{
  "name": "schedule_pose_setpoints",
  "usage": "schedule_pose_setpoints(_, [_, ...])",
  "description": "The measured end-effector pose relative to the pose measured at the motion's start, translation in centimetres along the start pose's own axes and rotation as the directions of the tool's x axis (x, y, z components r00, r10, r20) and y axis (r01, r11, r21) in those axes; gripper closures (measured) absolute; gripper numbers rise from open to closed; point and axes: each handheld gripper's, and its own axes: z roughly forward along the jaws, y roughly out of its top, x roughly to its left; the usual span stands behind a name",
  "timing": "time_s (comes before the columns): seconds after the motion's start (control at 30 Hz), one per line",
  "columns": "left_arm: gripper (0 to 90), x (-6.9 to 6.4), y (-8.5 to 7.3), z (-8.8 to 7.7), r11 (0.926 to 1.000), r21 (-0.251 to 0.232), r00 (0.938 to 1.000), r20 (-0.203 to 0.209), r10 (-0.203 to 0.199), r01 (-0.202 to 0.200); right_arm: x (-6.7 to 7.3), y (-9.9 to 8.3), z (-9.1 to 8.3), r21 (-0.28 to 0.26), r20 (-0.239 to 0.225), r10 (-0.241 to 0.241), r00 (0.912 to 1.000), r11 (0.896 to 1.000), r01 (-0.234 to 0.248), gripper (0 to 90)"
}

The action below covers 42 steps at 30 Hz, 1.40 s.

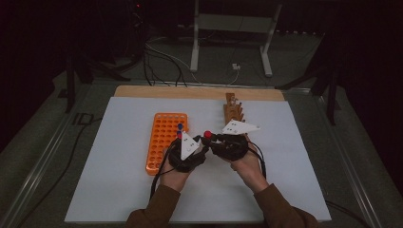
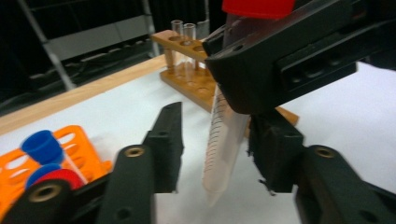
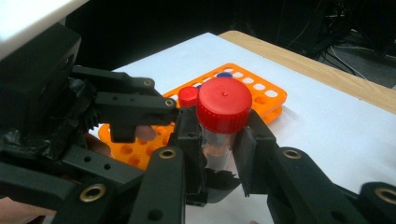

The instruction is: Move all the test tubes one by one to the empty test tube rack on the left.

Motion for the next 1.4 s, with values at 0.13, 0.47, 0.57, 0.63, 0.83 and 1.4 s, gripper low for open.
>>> schedule_pose_setpoints(0.13, [67.1,0.1,0.0,-0.1,1.0000,-0.001,0.9997,0.024,0.000,0.000,0.0,-0.1,0.0,0.006,0.001,0.000,1.0000,1.000,0.000,74.1])
schedule_pose_setpoints(0.47, [74.6,0.2,-0.2,-0.1,1.0000,-0.003,0.9982,0.060,-0.006,0.007,-0.1,-0.2,0.1,0.011,0.002,-0.003,1.0000,1.000,0.003,71.4])
schedule_pose_setpoints(0.57, [74.7,0.6,-0.3,-0.2,0.9995,-0.004,0.9977,0.060,-0.031,0.031,-0.4,-0.2,0.0,0.002,0.004,0.014,0.9999,1.000,-0.014,59.2])
schedule_pose_setpoints(0.63, [74.7,0.9,-0.4,-0.3,0.9990,-0.004,0.9975,0.055,-0.045,0.045,-0.7,-0.3,-0.2,0.001,-0.002,0.030,0.9995,1.000,-0.030,50.0])
schedule_pose_setpoints(0.83, [74.7,1.8,-0.9,-0.8,0.9975,-0.003,0.9968,0.038,-0.070,0.070,-1.6,-0.8,-0.9,-0.025,0.041,0.068,0.9968,0.997,-0.067,26.8])
schedule_pose_setpoints(1.4, [74.7,3.3,-1.7,-2.4,0.9957,-0.023,0.9957,0.029,-0.089,0.089,-3.5,-3.2,-2.4,-0.040,0.113,0.103,0.9883,0.994,-0.099,0.0])
